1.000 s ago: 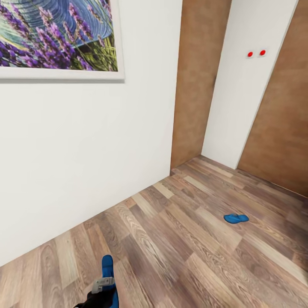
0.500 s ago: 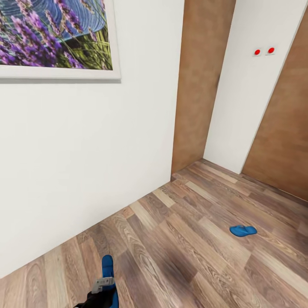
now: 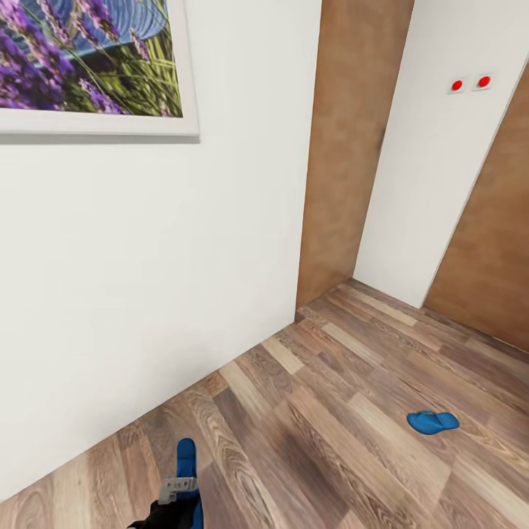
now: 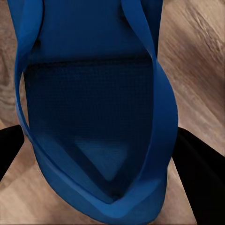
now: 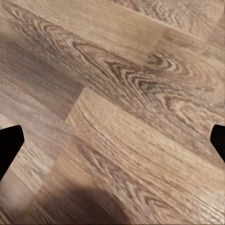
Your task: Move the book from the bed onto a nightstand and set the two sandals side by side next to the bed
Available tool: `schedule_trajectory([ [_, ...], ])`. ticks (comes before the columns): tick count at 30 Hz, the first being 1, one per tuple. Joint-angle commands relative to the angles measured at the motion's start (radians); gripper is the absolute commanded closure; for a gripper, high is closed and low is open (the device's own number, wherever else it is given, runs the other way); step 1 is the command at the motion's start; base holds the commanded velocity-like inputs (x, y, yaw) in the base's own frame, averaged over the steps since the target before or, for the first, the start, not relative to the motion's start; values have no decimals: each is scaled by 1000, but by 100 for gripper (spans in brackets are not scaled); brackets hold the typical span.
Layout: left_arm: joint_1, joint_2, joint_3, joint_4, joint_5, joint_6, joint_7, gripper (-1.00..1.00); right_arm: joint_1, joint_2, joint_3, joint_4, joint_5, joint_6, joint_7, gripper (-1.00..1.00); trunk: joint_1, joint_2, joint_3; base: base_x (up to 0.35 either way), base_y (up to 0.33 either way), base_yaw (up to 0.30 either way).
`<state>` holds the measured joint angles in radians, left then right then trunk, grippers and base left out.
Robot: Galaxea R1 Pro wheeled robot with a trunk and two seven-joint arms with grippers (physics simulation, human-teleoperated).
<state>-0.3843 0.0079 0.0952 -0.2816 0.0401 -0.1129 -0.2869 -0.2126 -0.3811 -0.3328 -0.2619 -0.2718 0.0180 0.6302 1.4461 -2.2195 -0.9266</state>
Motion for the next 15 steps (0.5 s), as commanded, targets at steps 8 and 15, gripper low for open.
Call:
schedule_trajectory([
  [8,-1,0,6,1,-9,-1,-7,100,-1,0,-2,1,-6,2,4,-100,0,0,-1,280,0,0],
  [15,-1,0,6,2,-9,-1,-6,100,-1,0,-2,1,-6,2,4,-100,0,0,-1,252,0,-37],
])
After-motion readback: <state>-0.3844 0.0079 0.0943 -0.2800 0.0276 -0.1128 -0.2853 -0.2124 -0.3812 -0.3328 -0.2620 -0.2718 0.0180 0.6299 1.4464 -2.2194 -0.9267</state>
